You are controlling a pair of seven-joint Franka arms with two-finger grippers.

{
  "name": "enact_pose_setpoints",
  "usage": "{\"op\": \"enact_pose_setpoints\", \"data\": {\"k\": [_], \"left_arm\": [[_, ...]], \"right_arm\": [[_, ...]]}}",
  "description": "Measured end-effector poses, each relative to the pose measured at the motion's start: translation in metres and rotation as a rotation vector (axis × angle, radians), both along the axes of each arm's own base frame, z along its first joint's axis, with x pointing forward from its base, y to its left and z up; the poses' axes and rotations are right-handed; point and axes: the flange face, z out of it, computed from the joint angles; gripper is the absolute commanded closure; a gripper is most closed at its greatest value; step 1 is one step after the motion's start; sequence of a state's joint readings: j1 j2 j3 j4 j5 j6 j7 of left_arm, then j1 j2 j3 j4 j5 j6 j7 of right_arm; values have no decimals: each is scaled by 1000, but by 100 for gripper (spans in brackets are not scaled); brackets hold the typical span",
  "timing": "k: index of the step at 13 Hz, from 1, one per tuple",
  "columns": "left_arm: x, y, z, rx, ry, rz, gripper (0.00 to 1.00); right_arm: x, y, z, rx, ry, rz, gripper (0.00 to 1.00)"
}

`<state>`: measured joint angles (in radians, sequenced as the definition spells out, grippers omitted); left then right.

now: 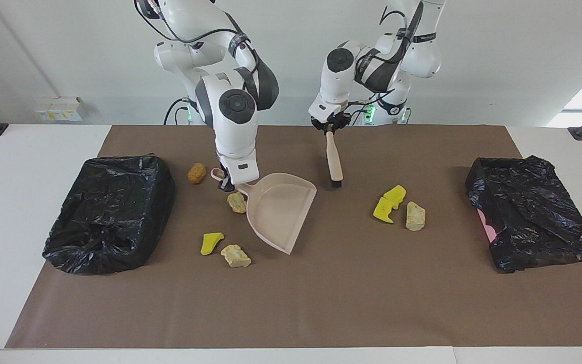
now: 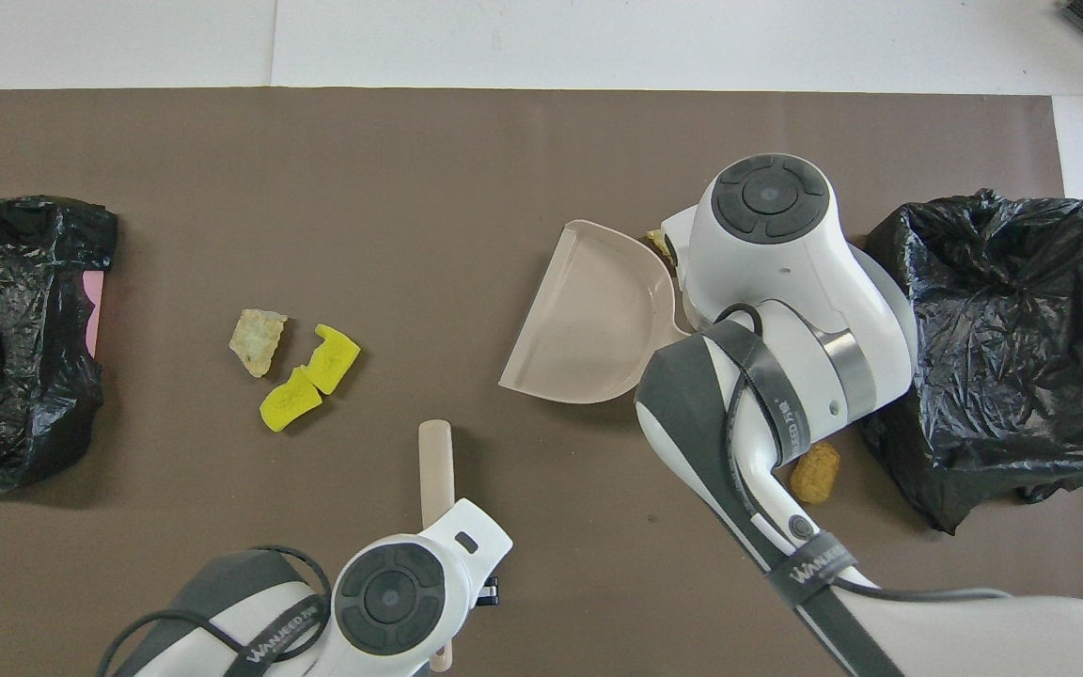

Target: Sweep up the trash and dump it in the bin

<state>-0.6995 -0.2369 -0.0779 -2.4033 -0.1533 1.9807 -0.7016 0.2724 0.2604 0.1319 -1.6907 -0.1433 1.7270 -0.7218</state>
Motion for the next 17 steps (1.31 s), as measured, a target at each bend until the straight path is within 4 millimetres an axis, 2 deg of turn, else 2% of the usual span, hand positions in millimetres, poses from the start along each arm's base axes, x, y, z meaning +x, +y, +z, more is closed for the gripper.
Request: {"op": "enact_pose_setpoints", "data": {"k": [2, 4, 7, 10, 12, 14, 17], "left_arm": [[30, 43, 38, -20, 14, 18, 100], [54, 91, 62, -34, 20, 21, 100], [94, 169, 61, 18, -3, 19, 100], [132, 236, 63, 70, -29, -7, 100], [162, 276, 67, 68, -71, -30, 100], [182, 293, 52, 67, -86, -48, 100], [202, 284, 7, 55, -90, -77, 100]], "right_arm": [[-14, 7, -6, -2, 1, 30, 100], [-27, 29, -17, -4, -13, 83, 100], [-41, 64, -39, -35, -44, 184, 100], [-53, 101, -67, -64, -60, 288, 100], [-53, 104, -73, -65, -63, 298, 100], [-51, 103, -73, -64, -63, 299, 100], [-51, 102, -73, -64, -64, 299, 100]]}}
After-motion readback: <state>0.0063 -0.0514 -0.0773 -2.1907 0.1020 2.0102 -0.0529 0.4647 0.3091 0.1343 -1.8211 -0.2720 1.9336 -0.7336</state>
